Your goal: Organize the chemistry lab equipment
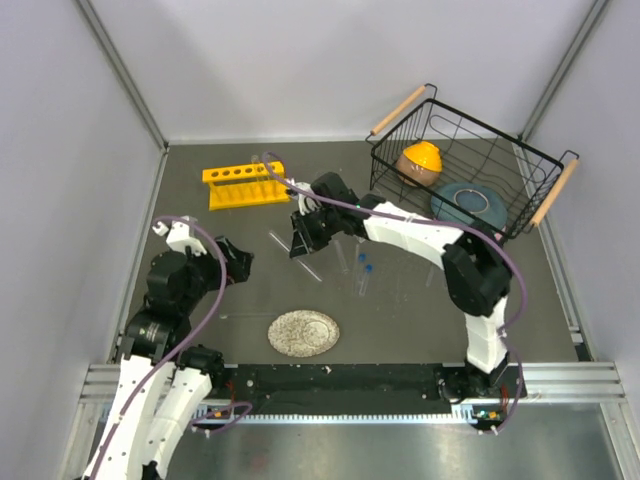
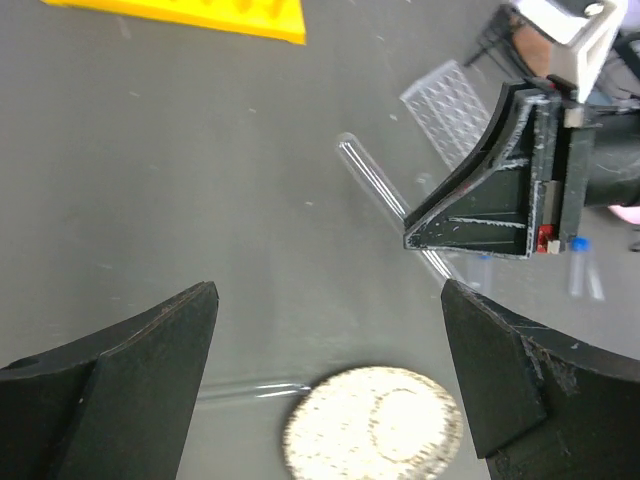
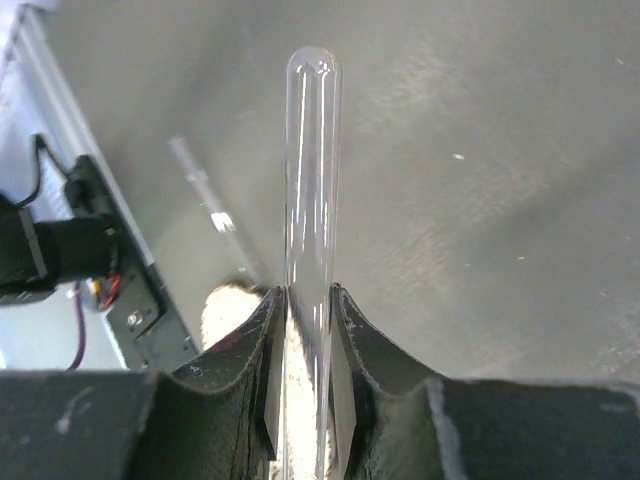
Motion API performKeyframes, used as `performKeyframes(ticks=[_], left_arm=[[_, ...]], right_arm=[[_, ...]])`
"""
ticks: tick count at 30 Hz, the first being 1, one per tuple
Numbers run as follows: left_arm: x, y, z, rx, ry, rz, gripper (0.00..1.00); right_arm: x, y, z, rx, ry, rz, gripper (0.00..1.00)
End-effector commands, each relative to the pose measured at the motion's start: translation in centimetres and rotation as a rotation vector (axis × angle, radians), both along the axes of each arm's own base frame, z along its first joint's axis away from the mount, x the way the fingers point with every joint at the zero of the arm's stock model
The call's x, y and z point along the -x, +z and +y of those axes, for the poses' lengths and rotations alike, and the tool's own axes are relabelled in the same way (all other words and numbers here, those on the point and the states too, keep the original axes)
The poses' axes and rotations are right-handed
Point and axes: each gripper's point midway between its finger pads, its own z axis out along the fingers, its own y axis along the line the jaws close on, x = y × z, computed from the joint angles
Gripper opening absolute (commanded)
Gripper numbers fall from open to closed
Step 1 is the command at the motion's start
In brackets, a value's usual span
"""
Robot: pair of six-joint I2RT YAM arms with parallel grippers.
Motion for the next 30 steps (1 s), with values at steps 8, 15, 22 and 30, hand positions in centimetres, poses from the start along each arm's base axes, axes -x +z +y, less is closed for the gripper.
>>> performKeyframes(ticks=[8,15,22,30], left_arm=[[-0.2,5.1,-8.8,0.584,-0.298,0.08,0.99],[-0.5,3.9,-9.5,0.722,-0.307,0.116,0.99],[-0.8,2.8,-9.5,0.744,-0.287,0.168,0.95],[-0.9,2.1,-9.1,0.709,-0.285,0.183,0.76]], right_arm=[[4.7,8.9,-1.0,-0.273,0.177,-0.189,0.13],[6.6,11.1,-1.2,-0.335,0.224,-0.228,0.14],[9.2,11.7,-1.1,-0.366,0.308,-0.254,0.14],[10.2,11.6,-1.0,-0.371,0.361,-0.276,0.15]])
